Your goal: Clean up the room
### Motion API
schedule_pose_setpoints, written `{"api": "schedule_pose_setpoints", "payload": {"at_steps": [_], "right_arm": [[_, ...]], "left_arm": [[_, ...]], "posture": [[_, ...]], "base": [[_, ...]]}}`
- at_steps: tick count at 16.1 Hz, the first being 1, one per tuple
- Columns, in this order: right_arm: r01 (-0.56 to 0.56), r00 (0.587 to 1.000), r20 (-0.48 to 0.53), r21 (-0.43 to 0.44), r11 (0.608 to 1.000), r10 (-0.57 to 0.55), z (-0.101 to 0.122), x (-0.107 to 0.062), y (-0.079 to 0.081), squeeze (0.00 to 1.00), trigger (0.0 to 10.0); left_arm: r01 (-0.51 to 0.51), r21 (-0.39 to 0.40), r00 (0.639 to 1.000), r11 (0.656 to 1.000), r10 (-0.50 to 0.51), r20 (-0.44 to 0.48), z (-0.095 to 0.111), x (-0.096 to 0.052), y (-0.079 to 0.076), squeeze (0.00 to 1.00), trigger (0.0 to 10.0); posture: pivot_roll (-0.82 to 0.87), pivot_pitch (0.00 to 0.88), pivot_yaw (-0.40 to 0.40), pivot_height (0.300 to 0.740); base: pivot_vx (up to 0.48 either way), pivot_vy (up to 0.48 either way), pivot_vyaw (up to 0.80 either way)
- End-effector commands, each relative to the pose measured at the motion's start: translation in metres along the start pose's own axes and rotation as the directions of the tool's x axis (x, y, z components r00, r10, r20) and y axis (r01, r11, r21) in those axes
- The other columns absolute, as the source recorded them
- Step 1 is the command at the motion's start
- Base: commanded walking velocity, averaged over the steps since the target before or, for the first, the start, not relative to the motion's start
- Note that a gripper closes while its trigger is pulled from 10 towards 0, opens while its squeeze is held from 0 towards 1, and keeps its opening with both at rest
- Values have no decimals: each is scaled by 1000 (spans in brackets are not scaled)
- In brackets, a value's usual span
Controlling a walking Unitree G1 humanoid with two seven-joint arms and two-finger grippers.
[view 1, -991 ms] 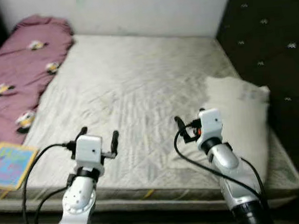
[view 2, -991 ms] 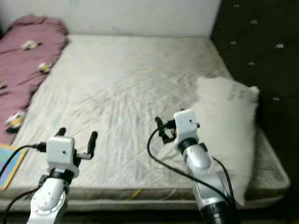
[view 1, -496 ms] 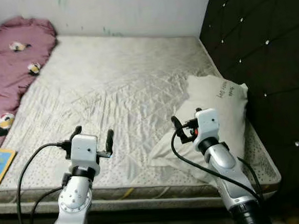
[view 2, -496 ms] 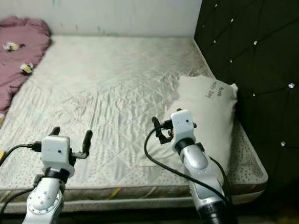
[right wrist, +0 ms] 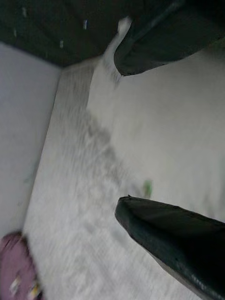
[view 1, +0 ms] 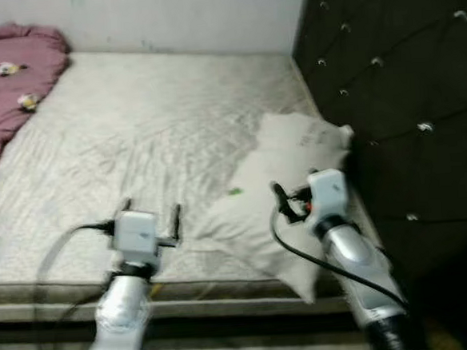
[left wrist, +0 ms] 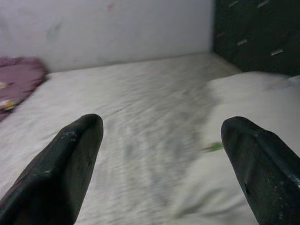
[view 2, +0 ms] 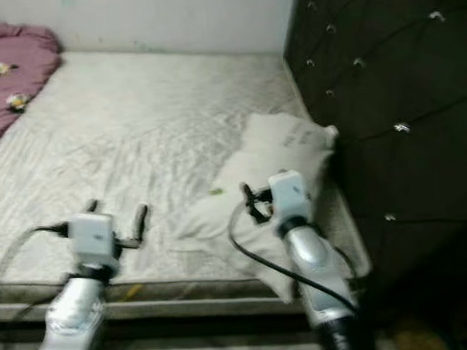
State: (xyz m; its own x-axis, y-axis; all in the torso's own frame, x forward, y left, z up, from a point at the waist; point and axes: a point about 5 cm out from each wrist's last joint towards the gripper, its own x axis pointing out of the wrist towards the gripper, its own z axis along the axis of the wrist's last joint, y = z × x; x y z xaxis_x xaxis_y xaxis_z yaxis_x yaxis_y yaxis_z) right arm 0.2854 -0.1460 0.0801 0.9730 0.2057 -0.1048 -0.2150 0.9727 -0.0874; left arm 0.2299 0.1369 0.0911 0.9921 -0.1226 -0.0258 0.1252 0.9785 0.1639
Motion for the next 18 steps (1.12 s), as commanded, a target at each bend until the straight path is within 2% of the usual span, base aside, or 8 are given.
{"api": "schedule_pose_setpoints", "payload": {"at_steps": [1,4,6,9,13,18], "right_arm": [[1,1000,23,6,1000,-1,6,3,3,0,10000],[-1,1000,26,1,1000,1,8,5,2,0,10000],[12,999,33,-4,1000,-12,10,4,1,0,10000],[8,999,40,-18,1000,-8,10,2,4,0,10000],[8,1000,27,-7,1000,-8,5,0,6,0,10000],[22,999,24,3,1000,-22,4,1,5,0,10000]], "left_arm": [[-23,29,1000,999,23,5,1,0,7,0,10000],[-116,84,992,990,112,50,8,5,17,0,10000],[-170,81,984,982,165,64,12,5,21,0,10000],[-132,84,991,988,129,43,9,2,19,0,10000],[-78,39,997,996,77,26,7,3,11,0,10000],[-97,28,995,995,96,13,5,2,15,0,10000]], "posture": [[20,0,-66,740],[19,0,-66,740],[9,0,-65,740],[12,0,-50,740],[11,0,-49,740],[6,0,-48,740]], "base": [[0,0,0],[0,0,0],[0,0,0],[0,0,0],[0,0,-800],[0,0,-590]]}}
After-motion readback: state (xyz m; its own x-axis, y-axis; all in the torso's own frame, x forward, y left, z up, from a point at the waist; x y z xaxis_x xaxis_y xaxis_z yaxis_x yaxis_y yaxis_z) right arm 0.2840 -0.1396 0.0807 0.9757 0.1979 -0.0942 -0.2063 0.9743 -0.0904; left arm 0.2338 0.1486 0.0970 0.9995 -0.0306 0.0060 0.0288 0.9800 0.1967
